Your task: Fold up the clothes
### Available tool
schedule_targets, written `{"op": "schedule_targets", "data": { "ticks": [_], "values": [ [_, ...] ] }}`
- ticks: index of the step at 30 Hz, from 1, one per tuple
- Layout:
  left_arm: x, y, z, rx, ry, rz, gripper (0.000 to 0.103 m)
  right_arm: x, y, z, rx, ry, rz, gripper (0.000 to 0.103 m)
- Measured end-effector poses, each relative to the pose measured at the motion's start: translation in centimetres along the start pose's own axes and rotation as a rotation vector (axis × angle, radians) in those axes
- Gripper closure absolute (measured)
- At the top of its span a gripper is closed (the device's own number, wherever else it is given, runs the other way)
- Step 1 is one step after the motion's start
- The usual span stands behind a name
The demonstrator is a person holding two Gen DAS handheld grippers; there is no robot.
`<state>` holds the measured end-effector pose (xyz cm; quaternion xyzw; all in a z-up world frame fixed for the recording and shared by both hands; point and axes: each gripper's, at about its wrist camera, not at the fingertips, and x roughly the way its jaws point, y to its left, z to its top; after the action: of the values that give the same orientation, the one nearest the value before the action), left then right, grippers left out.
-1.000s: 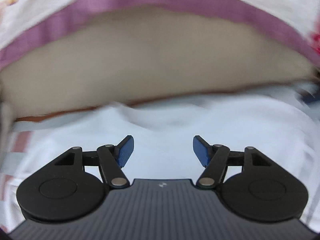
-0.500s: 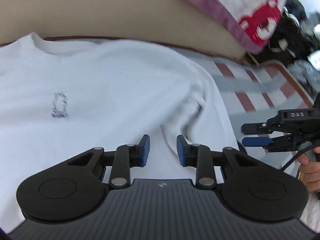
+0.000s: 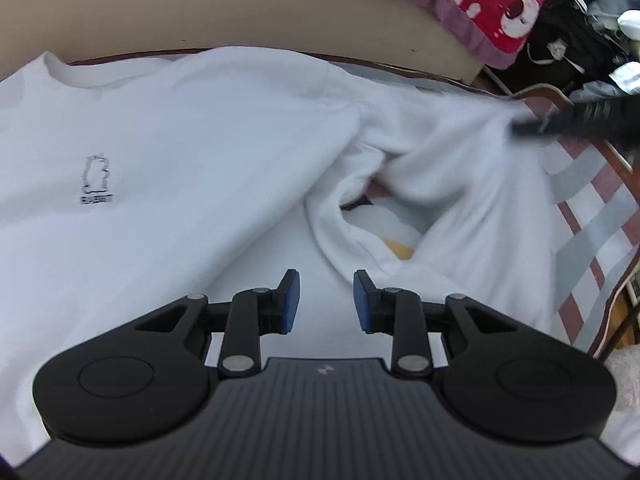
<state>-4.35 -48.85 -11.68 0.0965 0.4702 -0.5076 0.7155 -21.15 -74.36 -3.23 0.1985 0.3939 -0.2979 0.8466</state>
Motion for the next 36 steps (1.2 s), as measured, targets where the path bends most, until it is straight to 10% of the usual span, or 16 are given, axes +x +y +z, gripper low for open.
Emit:
{"op": "schedule_targets", "data": {
  "ticks": [5, 7, 9, 19, 27, 28, 30, 31, 33, 35, 36],
  "values": [
    [0.3, 0.2, 1.0, -0.053, -0.013, -0.033, 0.074, 0.8, -1.4, 4.8, -0.179, -0.159, -0.328, 0.096],
    [0.4, -0.4, 1.2, -0.037, -0.018, -0.033, 0.069, 2.0, -2.4, 5.1, -0.145, -0.168, -0.377, 0.058],
    [0.5, -0.9, 1.1, -0.012, -0.019, -0.028, 0.069, 2.8, -3.4, 4.4, -0.101, -0.123, -0.415, 0.055],
    [3.1, -2.8, 1.7, 0.046, 0.004, 0.012, 0.058, 2.0, -4.3, -4.4, 0.181, 0.176, 0.027, 0.04],
    [5.1, -3.6, 2.6, 0.041, -0.005, 0.05, 0.046, 4.9, 0.2, -5.9, 0.053, 0.345, 0.069, 0.035],
    [5.3, -3.8, 2.7, 0.048, -0.018, 0.053, 0.049, 5.3, 1.0, -6.1, 0.01, 0.349, 0.062, 0.034],
    [5.5, -4.0, 2.7, 0.075, -0.039, 0.08, 0.098, 6.4, 2.2, -6.5, -0.064, 0.354, 0.074, 0.027],
    [5.6, -4.1, 2.6, 0.09, -0.041, 0.095, 0.098, 7.0, 2.6, -6.7, -0.101, 0.355, 0.06, 0.026],
    [5.8, -4.3, 2.6, 0.12, -0.046, 0.124, 0.099, 7.4, 2.5, -6.9, -0.144, 0.329, 0.007, 0.032],
    [5.2, -4.0, 2.3, 0.094, -0.071, 0.123, 0.099, 4.8, 0.5, -6.4, -0.073, 0.231, 0.029, 0.091],
    [4.7, -3.8, 2.1, 0.091, -0.086, 0.125, 0.099, 3.5, -0.5, -6.1, -0.038, 0.181, 0.04, 0.097]
  ]
}}
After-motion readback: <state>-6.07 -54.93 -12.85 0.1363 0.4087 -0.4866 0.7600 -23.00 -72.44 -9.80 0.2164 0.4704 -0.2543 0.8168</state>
